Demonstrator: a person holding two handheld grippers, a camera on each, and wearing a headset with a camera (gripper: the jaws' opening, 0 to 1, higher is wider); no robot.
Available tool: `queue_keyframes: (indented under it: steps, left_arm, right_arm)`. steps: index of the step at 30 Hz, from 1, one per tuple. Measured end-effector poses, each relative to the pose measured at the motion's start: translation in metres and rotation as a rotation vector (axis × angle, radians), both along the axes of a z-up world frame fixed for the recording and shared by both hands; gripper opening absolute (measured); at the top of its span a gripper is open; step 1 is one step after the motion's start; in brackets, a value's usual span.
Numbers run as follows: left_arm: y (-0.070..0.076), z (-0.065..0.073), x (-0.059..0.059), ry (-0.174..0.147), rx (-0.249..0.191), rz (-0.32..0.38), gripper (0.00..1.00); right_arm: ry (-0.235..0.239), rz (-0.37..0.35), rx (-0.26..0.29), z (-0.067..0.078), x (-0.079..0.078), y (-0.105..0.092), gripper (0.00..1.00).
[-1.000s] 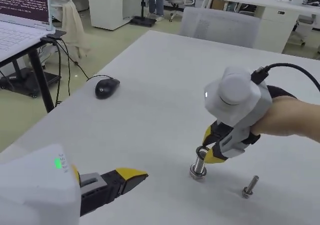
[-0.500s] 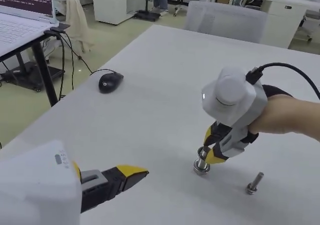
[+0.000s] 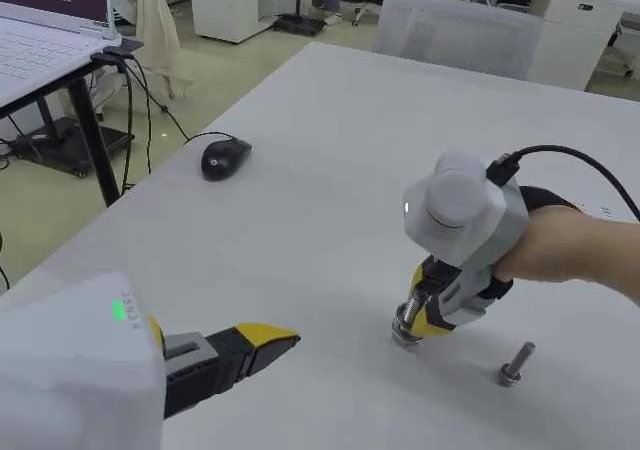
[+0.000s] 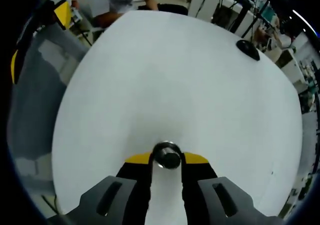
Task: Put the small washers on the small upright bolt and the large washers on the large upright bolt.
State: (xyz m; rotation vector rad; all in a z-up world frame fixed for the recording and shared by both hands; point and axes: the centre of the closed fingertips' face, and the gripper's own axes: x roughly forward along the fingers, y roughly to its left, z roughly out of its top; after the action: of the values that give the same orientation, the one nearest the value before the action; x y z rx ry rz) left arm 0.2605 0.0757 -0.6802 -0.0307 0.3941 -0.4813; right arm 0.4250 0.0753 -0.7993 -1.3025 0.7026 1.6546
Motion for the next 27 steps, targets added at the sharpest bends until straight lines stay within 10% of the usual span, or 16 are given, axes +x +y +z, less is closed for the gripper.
queue_keyframes:
  steps: [27]
  left_arm:
    - [0.004,-0.002,-0.001,0.005,0.005,-0.013,0.57]
  right_arm:
    - [-0.003,-0.034,0.099,0.001,-0.004,-0.002,0.26]
